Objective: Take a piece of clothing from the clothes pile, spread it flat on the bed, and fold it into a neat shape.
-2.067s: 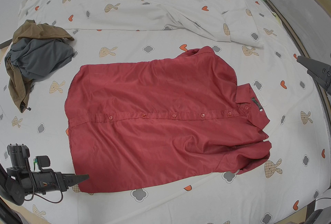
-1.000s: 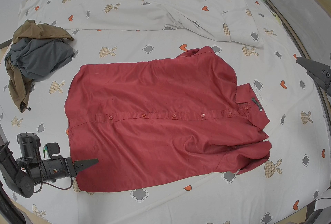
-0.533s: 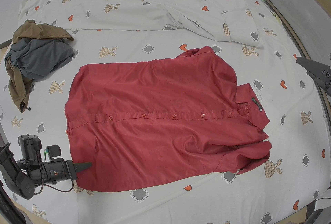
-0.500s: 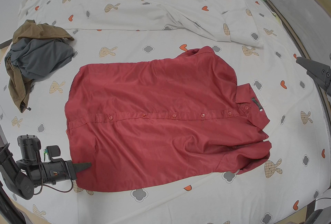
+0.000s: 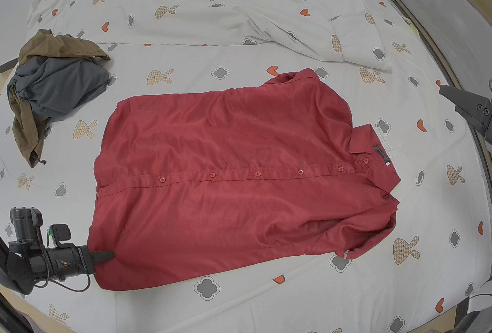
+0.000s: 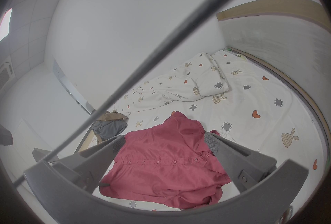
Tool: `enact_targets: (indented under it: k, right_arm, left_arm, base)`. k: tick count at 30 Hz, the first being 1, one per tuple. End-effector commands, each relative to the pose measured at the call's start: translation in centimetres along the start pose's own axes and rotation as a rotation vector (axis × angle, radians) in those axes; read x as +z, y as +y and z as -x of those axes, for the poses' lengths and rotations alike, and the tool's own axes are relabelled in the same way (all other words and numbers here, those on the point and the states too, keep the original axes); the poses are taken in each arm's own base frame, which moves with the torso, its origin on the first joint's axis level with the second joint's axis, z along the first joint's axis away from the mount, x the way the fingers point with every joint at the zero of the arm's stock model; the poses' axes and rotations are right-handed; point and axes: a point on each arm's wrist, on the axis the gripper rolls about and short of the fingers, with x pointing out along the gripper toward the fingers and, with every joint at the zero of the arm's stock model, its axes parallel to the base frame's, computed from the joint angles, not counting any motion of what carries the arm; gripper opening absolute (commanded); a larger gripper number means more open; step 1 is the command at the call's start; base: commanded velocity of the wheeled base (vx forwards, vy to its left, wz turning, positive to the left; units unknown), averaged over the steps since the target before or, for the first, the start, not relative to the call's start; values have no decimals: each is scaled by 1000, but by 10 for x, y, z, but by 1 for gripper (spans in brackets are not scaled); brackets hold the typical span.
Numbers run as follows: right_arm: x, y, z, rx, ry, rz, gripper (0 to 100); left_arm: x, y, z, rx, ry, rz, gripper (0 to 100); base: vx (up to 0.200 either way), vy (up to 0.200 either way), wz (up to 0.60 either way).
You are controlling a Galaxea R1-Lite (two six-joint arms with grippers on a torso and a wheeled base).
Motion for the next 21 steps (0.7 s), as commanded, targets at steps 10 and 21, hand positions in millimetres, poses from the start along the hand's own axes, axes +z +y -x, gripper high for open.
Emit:
enact_targets:
  k: [10,21]
  right_arm:
    - [-1,-1,-1,-3,7,0,100]
    - [-5,-3,-7,-13,29,-2,100]
  left_arm:
    - [16,15,7,61,-39,3,0]
    - [19,17,11,77,43,11,0]
  base:
    - [0,0,0]
    - [0,0,0]
